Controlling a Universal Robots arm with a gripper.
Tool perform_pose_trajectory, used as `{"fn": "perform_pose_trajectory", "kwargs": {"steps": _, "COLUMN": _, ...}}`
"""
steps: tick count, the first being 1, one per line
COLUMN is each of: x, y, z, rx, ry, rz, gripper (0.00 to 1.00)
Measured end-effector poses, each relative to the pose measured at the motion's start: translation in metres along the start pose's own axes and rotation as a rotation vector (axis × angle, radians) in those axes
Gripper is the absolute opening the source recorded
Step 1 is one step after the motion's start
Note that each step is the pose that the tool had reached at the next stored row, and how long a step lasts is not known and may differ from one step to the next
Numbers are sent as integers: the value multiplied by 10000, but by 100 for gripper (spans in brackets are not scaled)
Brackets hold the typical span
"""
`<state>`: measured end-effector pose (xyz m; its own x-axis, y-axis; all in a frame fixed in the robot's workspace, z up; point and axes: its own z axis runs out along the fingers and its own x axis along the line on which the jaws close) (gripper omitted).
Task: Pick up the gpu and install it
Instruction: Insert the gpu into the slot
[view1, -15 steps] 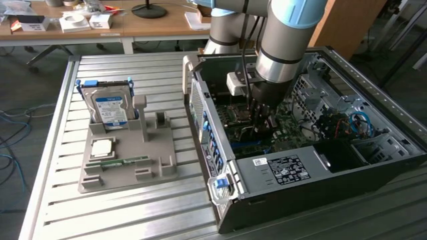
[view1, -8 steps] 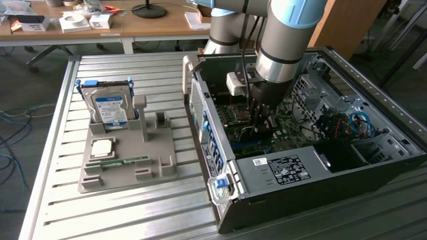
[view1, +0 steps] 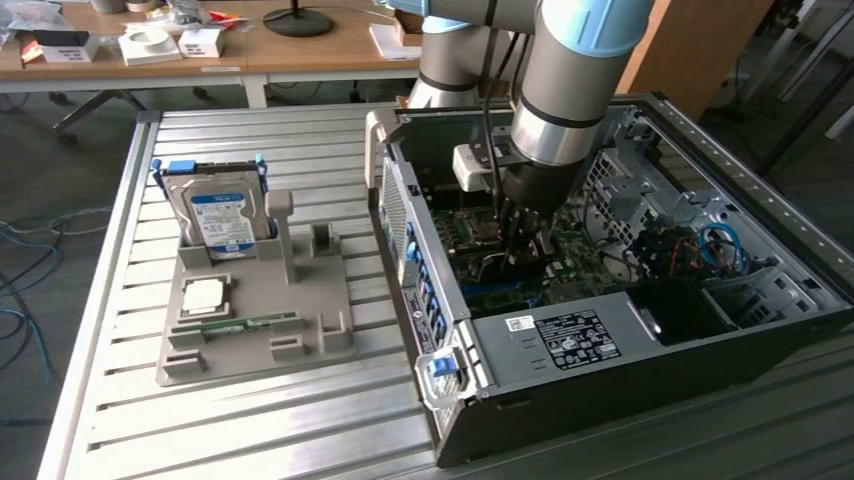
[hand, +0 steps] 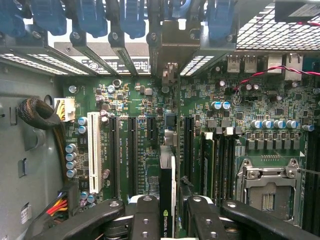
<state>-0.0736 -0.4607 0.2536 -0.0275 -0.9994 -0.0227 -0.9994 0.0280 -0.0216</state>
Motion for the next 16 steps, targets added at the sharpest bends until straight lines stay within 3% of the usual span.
{"fn": "perform_pose_trajectory", "kwargs": {"steps": 4, "x": 0, "y": 0, "z": 0, "rx": 0, "ry": 0, "rz": 0, "gripper": 27}}
{"fn": "perform_pose_trajectory", "kwargs": {"steps": 7, "x": 0, "y": 0, "z": 0, "rx": 0, "ry": 0, "rz": 0, "gripper": 40}}
{"fn": "perform_pose_trajectory", "kwargs": {"steps": 12, "x": 0, "y": 0, "z": -13, "rx": -1, "ry": 2, "rz": 1, "gripper": 40}}
{"fn": "perform_pose_trajectory", "kwargs": {"steps": 16, "x": -2, "y": -2, "z": -96, "rx": 8, "ry": 0, "rz": -1, "gripper": 40}}
